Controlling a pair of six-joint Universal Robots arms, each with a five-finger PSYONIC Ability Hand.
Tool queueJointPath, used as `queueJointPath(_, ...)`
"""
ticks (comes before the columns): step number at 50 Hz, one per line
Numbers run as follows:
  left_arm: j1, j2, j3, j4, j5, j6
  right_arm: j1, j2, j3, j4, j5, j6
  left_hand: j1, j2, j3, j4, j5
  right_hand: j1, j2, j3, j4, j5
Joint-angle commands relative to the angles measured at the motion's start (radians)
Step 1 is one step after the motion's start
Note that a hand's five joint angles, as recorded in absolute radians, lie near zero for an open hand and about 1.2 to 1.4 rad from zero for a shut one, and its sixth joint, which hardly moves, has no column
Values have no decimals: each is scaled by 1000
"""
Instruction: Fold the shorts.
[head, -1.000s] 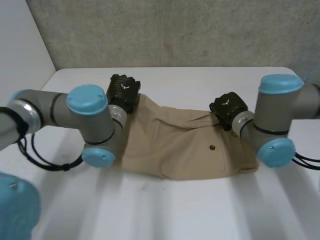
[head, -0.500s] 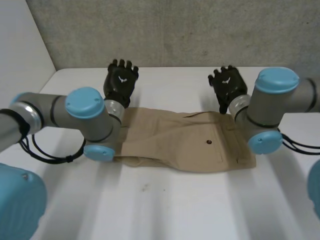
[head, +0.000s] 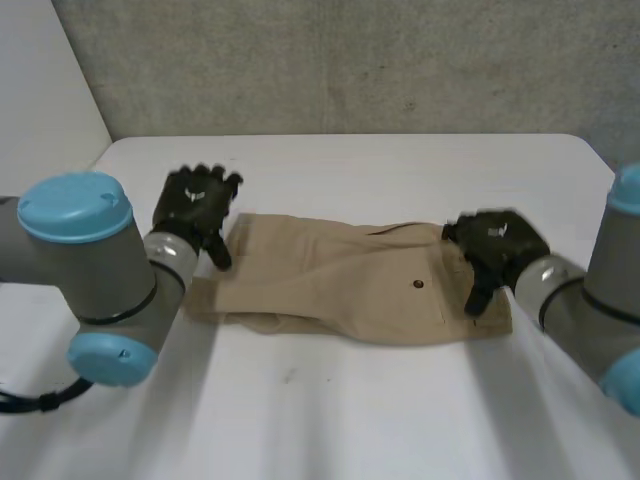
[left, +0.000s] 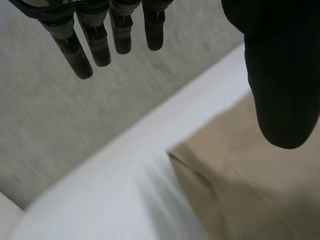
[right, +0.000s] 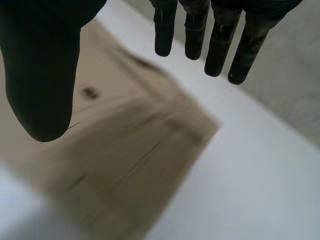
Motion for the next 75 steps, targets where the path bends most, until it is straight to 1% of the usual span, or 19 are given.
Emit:
queueJointPath(1,17,-29,-33,-47,-3,-18,-4,8,112,-61,-47,18,99,106,88,100,95,158,113,111,108,116)
queueJointPath(7,74,-31,-39,-53,-2,-18,-3,11,136,-104,-44,17,237,245,227,238,233,202,157,155,152,160)
queueJointPath(8,88,-31,-45,-53,0,-16,-1,16,138,-110,-44,17,345,352,334,346,341,260,215,213,210,218)
queueJointPath(19,91,-89,-55,-53,-2,-3,-10,42,142,-168,6,6,865,873,855,866,861,431,386,384,381,389)
queueJointPath(20,91,-98,-53,-50,-5,13,-16,45,142,-173,16,2,1043,1050,1032,1044,1039,445,401,398,396,404)
queueJointPath(23,93,-103,-50,-48,-8,45,-26,45,144,-176,19,0,1176,1184,1166,1177,1172,460,416,413,410,419)
queueJointPath(26,97,-100,-53,-53,-9,68,-26,45,144,-176,20,0,1177,1184,1166,1178,1173,460,416,413,410,419)
queueJointPath(28,108,-81,-62,-53,-8,70,-27,45,149,-176,20,0,1086,1094,1076,1087,1082,454,410,407,405,413)
queueJointPath(30,112,-63,-74,-53,-5,70,-27,45,153,-176,20,0,908,915,897,909,904,454,410,407,405,413)
queueJointPath(31,111,-32,-90,-53,-2,67,-29,39,158,-176,20,-2,709,717,699,710,705,454,410,407,405,413)
queueJointPath(35,111,66,-139,-51,6,65,-30,27,165,-176,19,-2,356,364,346,357,352,454,410,407,405,413)
queueJointPath(40,112,138,-180,-50,29,65,-32,22,176,-176,19,-2,220,227,209,221,216,454,410,407,405,413)
queueJointPath(47,137,186,-268,-74,152,50,-32,16,185,-176,8,-2,220,227,209,221,216,449,404,401,399,407)
queueJointPath(60,168,84,-245,-85,176,36,-26,20,192,-176,6,-2,252,260,242,253,248,440,395,393,390,398)
queueJointPath(62,169,65,-231,-80,170,36,-24,26,193,-178,9,-2,463,470,452,464,459,446,401,398,396,404)
queueJointPath(64,171,63,-229,-77,170,34,-26,28,193,-178,9,-2,556,564,546,557,553,446,401,398,396,404)
queueJointPath(65,183,61,-228,-61,169,31,-26,33,193,-181,13,-3,836,844,826,837,832,451,407,404,402,410)
queueJointPath(69,208,61,-240,-24,161,37,-27,46,192,-196,17,-8,1109,1116,1098,1110,1105,454,410,407,405,413)
queueJointPath(75,212,54,-263,-13,156,47,-29,56,192,-208,22,-31,1136,1143,1125,1137,1132,460,416,413,410,419)
